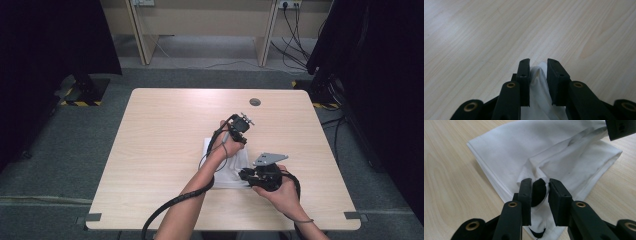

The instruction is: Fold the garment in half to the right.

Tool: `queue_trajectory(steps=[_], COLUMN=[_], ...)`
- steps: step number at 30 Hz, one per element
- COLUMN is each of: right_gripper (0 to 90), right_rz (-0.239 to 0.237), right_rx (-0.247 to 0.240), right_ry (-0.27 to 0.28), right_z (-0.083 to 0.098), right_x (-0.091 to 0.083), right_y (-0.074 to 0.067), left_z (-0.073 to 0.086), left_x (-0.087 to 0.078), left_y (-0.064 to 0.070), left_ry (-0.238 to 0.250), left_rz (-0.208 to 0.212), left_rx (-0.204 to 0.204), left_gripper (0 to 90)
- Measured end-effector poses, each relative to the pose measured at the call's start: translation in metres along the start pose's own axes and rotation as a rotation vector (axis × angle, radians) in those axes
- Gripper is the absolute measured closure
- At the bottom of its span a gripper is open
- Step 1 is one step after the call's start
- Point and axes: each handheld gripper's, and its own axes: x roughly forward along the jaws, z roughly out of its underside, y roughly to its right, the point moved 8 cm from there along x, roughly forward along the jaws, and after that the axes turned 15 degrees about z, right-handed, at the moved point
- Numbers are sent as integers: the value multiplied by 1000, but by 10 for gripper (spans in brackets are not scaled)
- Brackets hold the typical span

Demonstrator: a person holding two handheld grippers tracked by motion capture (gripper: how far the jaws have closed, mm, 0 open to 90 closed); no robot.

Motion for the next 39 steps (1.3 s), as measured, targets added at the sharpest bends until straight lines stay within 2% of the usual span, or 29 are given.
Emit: queue_trajectory(steps=[31,39], right_gripper=[661,640], right_rz=[23,48], right_rx=[12,42], right_ry=[-28,-10], right_z=[8,5], right_x=[-3,-7], right_y=[13,21], left_z=[-5,-6], left_x=[9,9], left_y=[7,6], left_ry=[-2,-2], left_rz=[5,1], left_rx=[5,5], left_gripper=[658,643])
